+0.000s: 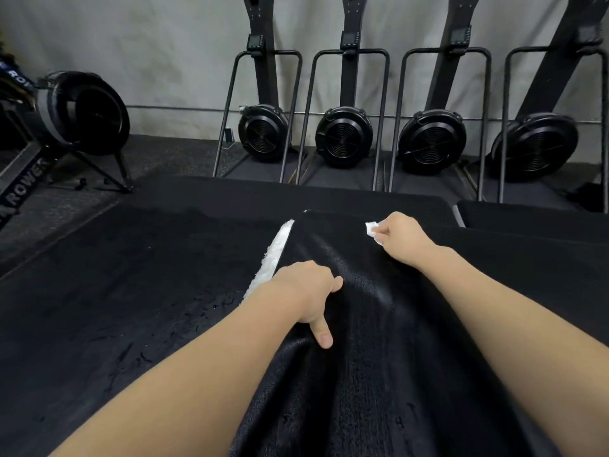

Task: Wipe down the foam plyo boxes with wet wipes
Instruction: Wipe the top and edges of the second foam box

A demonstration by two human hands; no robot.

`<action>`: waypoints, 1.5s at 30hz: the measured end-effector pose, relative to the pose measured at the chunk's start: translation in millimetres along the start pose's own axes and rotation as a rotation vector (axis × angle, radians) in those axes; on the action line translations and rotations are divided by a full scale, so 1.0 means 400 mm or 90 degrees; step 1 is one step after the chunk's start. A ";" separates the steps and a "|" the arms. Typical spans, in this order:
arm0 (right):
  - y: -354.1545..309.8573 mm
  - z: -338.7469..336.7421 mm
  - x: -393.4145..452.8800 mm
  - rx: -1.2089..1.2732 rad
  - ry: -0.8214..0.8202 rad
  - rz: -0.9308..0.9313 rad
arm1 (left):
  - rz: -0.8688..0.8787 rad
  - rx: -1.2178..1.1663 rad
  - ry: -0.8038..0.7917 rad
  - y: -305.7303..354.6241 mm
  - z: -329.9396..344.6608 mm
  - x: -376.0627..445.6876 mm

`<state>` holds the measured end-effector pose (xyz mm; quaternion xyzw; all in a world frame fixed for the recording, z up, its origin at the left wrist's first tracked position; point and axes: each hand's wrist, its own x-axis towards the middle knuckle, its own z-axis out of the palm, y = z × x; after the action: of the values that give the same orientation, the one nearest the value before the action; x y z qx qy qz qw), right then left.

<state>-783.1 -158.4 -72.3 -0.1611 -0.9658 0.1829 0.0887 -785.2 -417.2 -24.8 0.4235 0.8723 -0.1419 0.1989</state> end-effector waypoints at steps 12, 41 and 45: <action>-0.089 -0.049 -0.437 0.048 -0.077 -0.159 | 0.002 0.017 -0.026 0.030 -0.029 -0.070; -0.241 -0.057 -0.751 0.090 -0.060 -0.145 | -0.018 0.052 -0.041 0.171 0.140 -0.313; -0.241 -0.063 -0.884 0.119 -0.073 -0.189 | -0.016 0.065 -0.039 0.165 0.141 -0.322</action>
<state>-474.3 -356.9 -52.0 0.0025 -0.9611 0.2659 0.0744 -647.4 -489.0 -19.7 0.4176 0.8627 -0.2014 0.2021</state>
